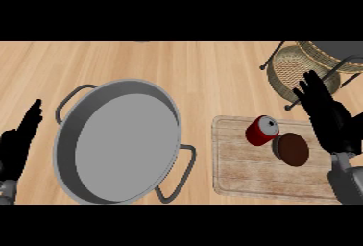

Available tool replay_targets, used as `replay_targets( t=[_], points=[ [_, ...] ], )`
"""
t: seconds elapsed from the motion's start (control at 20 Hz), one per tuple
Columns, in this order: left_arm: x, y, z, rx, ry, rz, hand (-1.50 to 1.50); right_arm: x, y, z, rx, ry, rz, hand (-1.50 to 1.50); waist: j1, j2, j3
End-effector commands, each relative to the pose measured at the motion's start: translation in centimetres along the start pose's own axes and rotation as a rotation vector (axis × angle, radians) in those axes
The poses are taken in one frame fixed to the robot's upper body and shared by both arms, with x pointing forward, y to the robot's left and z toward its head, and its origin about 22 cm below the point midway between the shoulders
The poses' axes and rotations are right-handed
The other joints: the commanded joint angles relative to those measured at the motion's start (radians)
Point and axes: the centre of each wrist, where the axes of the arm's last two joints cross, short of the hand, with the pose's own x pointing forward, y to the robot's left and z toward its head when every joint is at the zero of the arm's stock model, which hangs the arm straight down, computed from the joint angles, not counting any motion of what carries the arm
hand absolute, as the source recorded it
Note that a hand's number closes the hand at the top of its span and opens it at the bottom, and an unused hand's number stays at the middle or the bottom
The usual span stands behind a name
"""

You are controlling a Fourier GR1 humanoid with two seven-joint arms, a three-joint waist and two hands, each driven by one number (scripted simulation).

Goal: Pick the cupcake from the cutting board and place it in the tiered basket

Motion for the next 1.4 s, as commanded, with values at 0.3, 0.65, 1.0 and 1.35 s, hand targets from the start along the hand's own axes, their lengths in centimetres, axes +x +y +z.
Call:
replay_targets(
  t=[0.3,0.65,1.0,1.35],
  points=[
    [-4.1,-4.3,2.9,0.031,0.169,0.227,0.0,-2.5,-13.6,6.8,-1.026,-0.003,0.284,1.5,-0.191,-0.009,-0.006],
    [-4.4,-7.2,5.2,0.008,0.161,0.317,0.0,-2.4,-7.5,9.3,-1.484,-0.348,-0.021,-1.5,-0.122,-0.041,0.012],
    [-3.0,-9.6,4.7,-0.038,0.103,0.324,0.0,-6.0,-0.4,16.2,-1.298,-0.087,0.012,-1.5,-0.036,-0.012,0.008],
    [-2.2,-9.7,3.7,-0.083,0.048,0.296,0.0,-8.2,1.7,21.8,-1.138,0.235,0.222,-1.5,0.015,0.014,0.002]
  ],
)
